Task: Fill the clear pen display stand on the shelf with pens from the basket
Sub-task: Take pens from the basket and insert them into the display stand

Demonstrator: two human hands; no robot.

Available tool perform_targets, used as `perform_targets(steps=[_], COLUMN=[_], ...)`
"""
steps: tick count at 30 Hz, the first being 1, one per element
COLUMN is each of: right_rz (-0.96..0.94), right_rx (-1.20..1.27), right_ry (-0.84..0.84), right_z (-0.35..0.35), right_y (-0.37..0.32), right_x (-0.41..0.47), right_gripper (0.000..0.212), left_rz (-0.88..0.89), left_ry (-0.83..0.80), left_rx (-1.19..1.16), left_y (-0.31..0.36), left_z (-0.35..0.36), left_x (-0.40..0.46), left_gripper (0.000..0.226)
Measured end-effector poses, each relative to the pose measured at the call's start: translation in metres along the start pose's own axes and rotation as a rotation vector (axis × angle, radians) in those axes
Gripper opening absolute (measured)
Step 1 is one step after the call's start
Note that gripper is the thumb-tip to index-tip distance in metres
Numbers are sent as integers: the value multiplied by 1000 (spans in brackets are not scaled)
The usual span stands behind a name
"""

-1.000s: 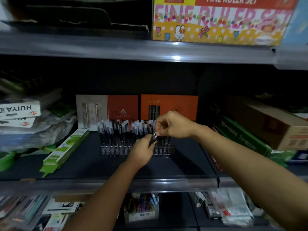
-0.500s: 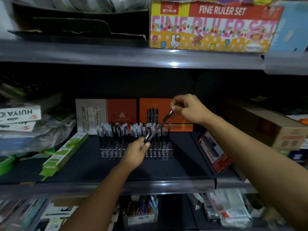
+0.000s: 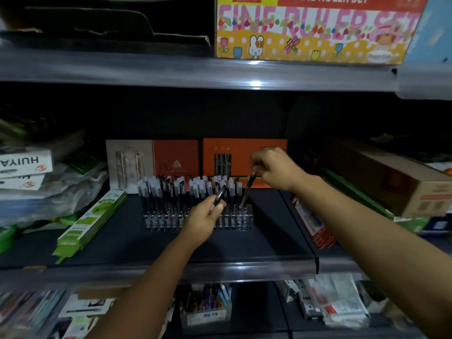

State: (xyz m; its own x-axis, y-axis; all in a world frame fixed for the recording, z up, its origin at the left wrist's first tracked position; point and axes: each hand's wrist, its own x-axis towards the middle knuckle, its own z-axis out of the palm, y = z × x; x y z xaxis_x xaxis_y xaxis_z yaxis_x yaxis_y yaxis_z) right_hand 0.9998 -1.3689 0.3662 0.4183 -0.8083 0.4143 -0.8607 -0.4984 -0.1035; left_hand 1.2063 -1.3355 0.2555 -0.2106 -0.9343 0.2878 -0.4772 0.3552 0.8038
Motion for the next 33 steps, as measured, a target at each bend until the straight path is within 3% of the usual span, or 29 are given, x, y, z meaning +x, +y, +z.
perform_targets(steps=[14,19,28,33], right_rz=[-19,-32,-89,-89], right_rx=[-38,-2,48,285], right_ry=[-142,-173,-134,-172], right_z=[27,38,36,20], right_y=[-11,-14,-16,-27], right_x=[9,11,9,5], right_gripper=[21,12,14,26], left_rz=[-6,-9,0,7], left_ry=[-21,-21,-18,-5], left_rx=[-33,-26,-48,-88], left_y=[-8,-12,-13,-7], left_z=[8,6,5,9], left_x=[6,9,10,11], left_gripper=[18,14,20,17])
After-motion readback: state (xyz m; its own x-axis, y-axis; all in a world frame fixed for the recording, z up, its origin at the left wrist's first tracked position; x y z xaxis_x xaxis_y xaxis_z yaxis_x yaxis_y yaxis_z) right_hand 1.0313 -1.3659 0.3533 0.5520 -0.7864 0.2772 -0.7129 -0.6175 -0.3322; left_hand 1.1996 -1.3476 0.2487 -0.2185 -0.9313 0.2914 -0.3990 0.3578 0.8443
